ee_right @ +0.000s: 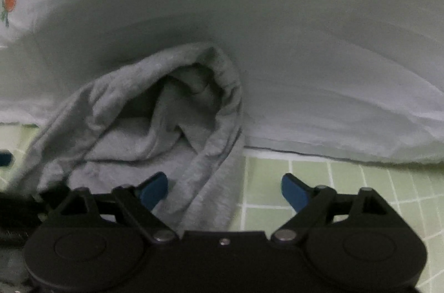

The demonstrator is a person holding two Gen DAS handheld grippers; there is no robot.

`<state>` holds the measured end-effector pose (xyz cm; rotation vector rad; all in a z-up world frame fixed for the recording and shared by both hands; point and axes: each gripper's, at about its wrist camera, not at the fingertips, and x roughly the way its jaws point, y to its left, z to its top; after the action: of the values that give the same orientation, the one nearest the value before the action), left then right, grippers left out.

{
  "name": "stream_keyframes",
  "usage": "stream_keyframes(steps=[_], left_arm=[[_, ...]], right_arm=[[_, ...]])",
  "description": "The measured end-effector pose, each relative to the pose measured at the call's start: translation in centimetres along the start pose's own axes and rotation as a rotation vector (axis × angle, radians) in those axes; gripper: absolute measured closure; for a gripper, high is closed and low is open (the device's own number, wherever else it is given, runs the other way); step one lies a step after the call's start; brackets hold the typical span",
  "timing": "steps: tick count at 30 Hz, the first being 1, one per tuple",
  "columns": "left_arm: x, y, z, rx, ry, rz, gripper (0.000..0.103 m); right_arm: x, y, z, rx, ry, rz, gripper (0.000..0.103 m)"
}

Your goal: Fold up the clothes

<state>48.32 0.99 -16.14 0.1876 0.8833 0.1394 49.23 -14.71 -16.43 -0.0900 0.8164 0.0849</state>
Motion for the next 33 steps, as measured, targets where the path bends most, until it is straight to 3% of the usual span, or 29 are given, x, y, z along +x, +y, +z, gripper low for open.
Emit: stream_keyframes(steps=[4, 9, 12, 15, 18, 21, 30, 33], left_arm=[[-1.3, 2.6, -0.3, -0.088, -0.033, 0.055, 0.002], [-4.9, 5.9, -0.9, -0.279, -0.105, 0.09, 0.002], [-6.9, 7.6, -1.6, -0.371, -0.137, 0.115, 0.003], [-8.8, 9.6, -2.5, -0.451, -0.157, 0.15, 0.003], [-10.5, 11.7, -3.3, -0.525, -0.163, 0.166, 0.003], [-10.6, 12.2, -3.6, -0.537, -0.119, 0.132, 0.003], [-5.2, 6.8, -3.1, -0.324, 0.0, -0.019, 0.003], [-2.9, 5.4, -2.5, -0.28, 0.051, -0.009, 0.003]], right_arm=[[-1.6, -1.5, 0.0, -0.013, 0.0, -0.142, 0.011], [-6.0, -4.0, -1.0, -0.01, -0.074, -0.236, 0.011], [-9.1, -5.4, -1.6, 0.02, -0.131, -0.317, 0.019], [-12.2, -7.9, -1.7, 0.078, -0.177, -0.386, 0.019], [-13.7, -10.2, -1.9, 0.141, -0.168, -0.356, 0.019], [-13.5, -10.4, -1.7, 0.175, -0.14, -0.261, 0.015], [-7.2, -4.1, -1.5, 0.003, -0.069, -0.103, 0.013], [-4.1, -3.4, -0.5, -0.049, -0.037, -0.09, 0.013]])
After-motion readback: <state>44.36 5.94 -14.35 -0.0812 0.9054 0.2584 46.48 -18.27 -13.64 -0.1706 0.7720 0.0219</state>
